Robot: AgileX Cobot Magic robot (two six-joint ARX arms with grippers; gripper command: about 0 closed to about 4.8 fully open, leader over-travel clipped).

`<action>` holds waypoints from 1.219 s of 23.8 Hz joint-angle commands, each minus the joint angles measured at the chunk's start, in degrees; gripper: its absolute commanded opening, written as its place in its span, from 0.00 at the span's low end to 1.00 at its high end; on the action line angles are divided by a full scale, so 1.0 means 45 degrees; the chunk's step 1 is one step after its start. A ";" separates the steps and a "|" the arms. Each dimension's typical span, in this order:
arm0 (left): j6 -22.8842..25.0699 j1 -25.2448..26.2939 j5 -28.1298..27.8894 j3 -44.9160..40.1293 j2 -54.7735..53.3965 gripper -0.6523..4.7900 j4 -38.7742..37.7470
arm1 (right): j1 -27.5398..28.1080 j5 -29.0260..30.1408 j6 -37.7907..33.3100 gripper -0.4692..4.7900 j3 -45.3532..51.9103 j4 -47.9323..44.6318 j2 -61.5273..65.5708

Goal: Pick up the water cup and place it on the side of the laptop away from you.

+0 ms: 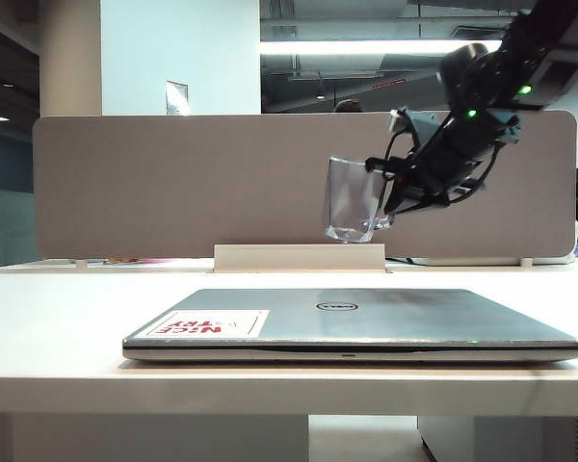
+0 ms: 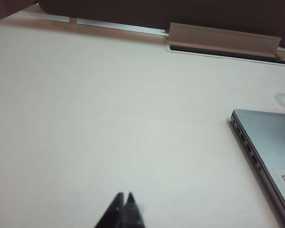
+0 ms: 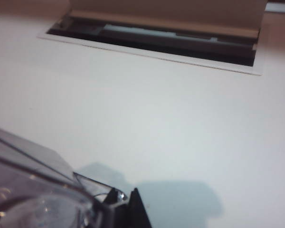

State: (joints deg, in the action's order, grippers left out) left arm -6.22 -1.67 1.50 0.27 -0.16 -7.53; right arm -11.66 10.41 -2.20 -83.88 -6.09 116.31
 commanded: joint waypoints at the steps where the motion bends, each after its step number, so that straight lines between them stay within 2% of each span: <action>1: -0.0005 -0.0005 0.0058 0.0039 -0.0015 0.11 0.0058 | -0.0015 -0.0010 -0.0078 0.08 -0.0806 0.0204 0.0505; 14: -0.0005 -0.0005 0.0058 0.0039 -0.0015 0.11 0.0058 | -0.0049 -0.0005 -0.0068 0.08 -0.1263 -0.1088 0.2132; 25: -0.0005 -0.0010 0.0058 0.0039 -0.0015 0.11 0.0058 | -0.0102 0.0287 0.0325 0.08 -0.1263 -0.0967 0.2453; 29: -0.0005 -0.0010 0.0058 0.0039 -0.0015 0.11 0.0063 | -0.0102 0.0287 0.0364 0.09 -0.1268 -0.0340 0.2467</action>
State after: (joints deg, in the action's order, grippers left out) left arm -6.22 -1.69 1.52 0.27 -0.19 -7.55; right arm -12.03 11.16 -0.60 -89.10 -7.53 127.55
